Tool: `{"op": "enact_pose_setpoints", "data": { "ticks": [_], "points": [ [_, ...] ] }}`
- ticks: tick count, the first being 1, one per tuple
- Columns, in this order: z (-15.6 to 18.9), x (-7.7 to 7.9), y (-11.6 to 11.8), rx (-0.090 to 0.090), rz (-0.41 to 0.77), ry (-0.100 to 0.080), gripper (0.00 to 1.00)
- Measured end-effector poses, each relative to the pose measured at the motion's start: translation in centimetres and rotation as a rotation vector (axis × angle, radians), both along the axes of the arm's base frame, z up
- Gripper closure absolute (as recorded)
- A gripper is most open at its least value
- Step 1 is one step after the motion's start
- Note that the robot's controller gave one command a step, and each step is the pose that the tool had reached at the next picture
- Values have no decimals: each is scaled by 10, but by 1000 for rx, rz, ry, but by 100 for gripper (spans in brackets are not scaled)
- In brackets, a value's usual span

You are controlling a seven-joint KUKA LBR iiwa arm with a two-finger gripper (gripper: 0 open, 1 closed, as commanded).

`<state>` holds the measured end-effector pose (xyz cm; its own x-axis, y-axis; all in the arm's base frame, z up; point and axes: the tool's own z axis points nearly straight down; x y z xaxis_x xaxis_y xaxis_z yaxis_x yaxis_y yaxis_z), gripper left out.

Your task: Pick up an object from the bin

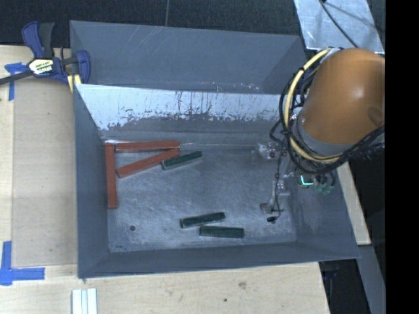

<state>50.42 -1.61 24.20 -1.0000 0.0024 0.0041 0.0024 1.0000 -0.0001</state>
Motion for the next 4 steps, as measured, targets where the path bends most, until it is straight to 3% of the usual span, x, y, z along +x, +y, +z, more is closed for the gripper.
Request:
{"op": "enact_pose_setpoints", "data": {
  "ticks": [1,2,3,4],
  "points": [
    [-91,-12,32,1,-22,2,0],
    [-175,-8,52,-1,-18,2,0],
    [-170,-11,77,-1,152,-7,0],
    [-169,-12,78,0,152,-5,100]
  ]
}}
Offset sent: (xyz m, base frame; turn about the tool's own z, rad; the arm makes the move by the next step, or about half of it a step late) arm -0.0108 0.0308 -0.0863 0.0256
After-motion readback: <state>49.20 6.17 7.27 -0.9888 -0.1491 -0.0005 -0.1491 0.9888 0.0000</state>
